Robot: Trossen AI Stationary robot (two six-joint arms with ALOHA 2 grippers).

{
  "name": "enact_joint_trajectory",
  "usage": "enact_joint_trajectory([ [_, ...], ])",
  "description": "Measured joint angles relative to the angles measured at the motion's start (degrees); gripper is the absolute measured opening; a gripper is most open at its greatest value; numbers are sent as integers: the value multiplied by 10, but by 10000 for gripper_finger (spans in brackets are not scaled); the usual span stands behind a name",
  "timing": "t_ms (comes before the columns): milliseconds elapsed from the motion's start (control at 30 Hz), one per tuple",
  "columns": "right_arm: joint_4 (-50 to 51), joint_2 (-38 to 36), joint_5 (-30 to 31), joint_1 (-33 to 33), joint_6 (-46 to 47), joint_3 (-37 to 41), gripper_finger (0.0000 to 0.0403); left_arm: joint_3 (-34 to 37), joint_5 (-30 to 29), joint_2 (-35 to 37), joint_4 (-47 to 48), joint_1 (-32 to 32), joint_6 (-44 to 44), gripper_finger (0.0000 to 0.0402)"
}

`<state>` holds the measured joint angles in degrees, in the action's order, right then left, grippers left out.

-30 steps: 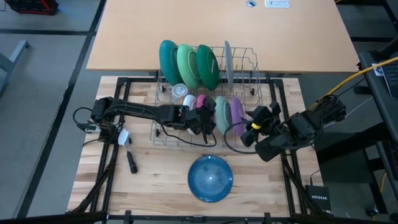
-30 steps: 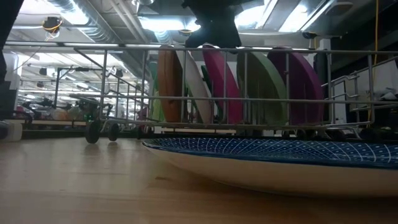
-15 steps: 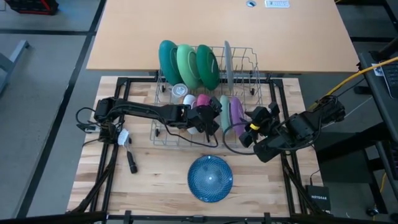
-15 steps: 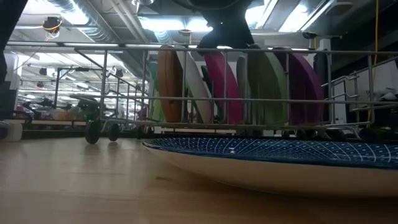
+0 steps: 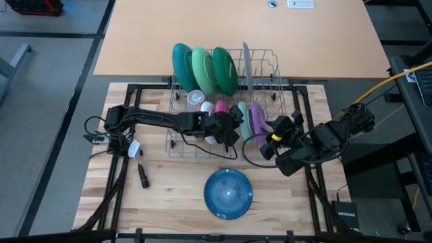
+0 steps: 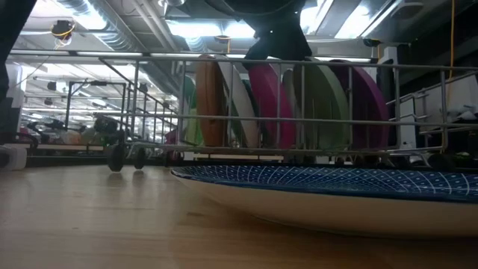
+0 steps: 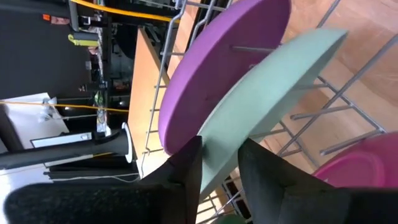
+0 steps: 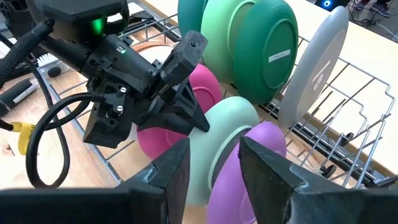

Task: Sort dishes
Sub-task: Adjust the plates in the dish rack

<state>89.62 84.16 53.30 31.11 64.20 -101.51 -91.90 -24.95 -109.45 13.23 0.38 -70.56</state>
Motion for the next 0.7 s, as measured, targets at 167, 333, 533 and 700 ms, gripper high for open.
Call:
enact_joint_trajectory([
  [167,0,0,0,0,0,0,144,0,3,0,-7,0,1,48],
  [333,0,0,0,0,0,0,144,0,-5,1,-11,-2,-4,7],
  [533,1,0,0,0,0,0,144,0,-63,0,-23,-10,-45,4],
  [700,1,0,0,0,0,0,144,1,-66,1,-74,-11,-47,2],
])
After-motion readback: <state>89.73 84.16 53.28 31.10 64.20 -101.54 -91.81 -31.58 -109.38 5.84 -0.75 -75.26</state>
